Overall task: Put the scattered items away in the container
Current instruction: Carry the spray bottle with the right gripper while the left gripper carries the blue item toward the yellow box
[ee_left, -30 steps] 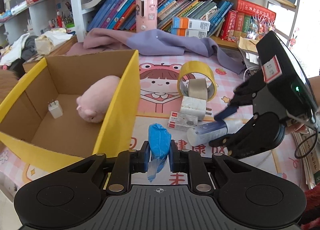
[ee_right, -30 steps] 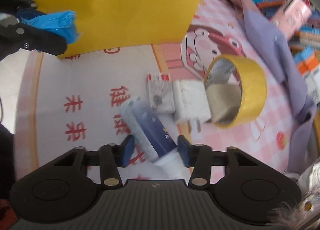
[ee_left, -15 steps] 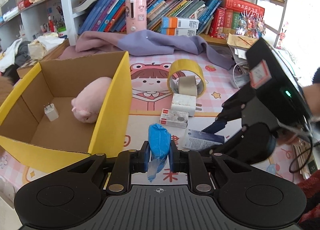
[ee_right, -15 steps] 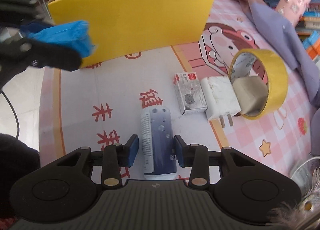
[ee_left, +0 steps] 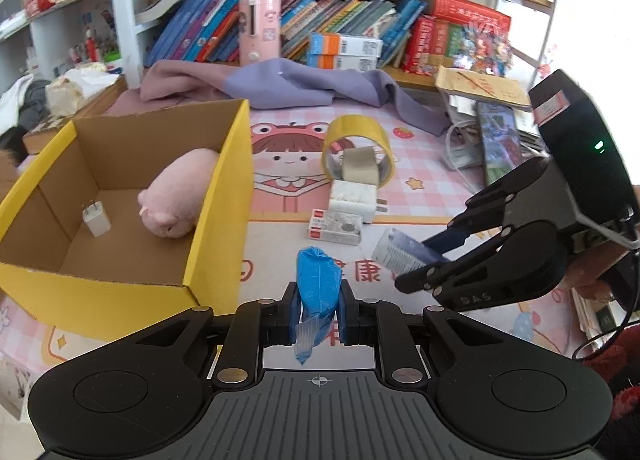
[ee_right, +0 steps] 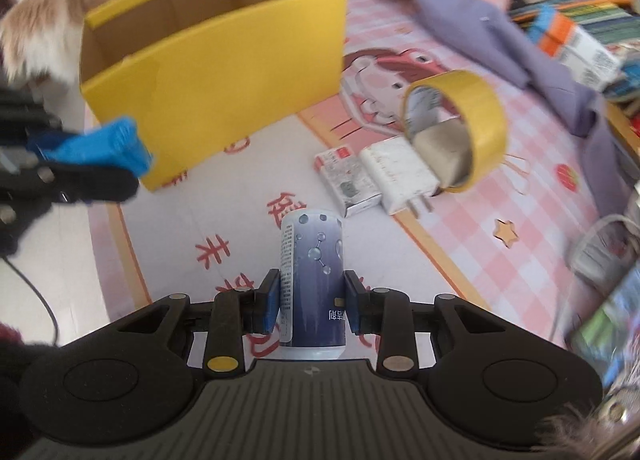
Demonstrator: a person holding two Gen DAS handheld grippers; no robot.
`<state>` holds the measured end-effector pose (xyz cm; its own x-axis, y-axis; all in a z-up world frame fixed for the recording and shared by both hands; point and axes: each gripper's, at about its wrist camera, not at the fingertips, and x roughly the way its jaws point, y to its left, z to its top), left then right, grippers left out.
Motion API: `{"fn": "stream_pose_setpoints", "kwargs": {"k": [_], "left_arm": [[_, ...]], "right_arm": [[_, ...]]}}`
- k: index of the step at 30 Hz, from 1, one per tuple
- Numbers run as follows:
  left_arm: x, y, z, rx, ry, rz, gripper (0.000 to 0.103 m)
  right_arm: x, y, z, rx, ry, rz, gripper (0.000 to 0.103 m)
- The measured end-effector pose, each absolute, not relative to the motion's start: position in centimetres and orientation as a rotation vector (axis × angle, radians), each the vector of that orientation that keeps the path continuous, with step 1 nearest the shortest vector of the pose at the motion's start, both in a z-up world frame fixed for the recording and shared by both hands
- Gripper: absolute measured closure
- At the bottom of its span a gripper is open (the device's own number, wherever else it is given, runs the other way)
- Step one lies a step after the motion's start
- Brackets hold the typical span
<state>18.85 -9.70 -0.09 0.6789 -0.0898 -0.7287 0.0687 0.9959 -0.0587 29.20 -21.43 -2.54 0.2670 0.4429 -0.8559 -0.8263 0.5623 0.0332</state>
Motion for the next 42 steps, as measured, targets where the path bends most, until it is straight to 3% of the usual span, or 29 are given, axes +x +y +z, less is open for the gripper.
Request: {"fn": "stream_pose_setpoints", "kwargs": {"k": [17, 42], "left_arm": [[17.4, -8.5, 1.2, 0.038, 0.727, -0.335, 0.086], [7.1, 3.0, 1.0, 0.058, 0.731, -0.391, 0.087]], "right_arm": [[22.2, -22.7, 1.4, -0.279, 0.895, 0.625, 0.073], [8.2, -11.6, 2.2, -0.234, 0.858, 0.538, 0.073]]}}
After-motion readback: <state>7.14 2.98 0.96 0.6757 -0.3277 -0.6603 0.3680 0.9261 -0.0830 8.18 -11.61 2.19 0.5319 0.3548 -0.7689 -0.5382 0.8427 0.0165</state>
